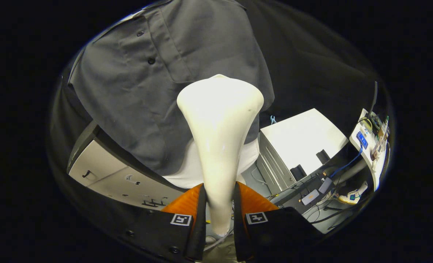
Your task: Iron the clothes twice with a garment steamer, once on the left side and once on the right side.
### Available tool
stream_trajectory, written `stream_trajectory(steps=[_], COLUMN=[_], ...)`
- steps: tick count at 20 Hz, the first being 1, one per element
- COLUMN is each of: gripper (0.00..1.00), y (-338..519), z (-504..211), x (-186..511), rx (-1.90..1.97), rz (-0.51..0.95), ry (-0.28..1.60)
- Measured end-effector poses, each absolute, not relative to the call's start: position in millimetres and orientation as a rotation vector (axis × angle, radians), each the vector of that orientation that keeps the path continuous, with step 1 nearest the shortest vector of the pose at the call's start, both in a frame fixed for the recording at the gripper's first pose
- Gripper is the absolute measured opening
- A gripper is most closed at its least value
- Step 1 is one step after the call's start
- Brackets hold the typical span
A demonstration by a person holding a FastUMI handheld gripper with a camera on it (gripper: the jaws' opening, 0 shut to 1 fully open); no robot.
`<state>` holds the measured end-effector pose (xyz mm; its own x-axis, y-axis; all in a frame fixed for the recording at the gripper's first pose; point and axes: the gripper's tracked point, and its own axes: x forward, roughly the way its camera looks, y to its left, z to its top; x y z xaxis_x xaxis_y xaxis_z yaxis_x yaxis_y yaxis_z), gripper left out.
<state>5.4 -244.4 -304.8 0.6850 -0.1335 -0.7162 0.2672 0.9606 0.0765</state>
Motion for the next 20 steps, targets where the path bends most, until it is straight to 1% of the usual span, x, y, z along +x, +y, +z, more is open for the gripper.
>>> stream_trajectory(steps=[4,13,16,20], gripper=[0.40,0.40,0.40,0.40], y=[-220.4,-172.5,-163.3,-152.8], z=[-238.8,-63.0,-16.4,22.3], x=[9.7,12.7,7.7,2.4], rx=[0.170,0.110,0.097,0.077], rz=[-0.227,-0.193,-0.176,-0.142], ry=[0.660,0.332,0.241,0.161])
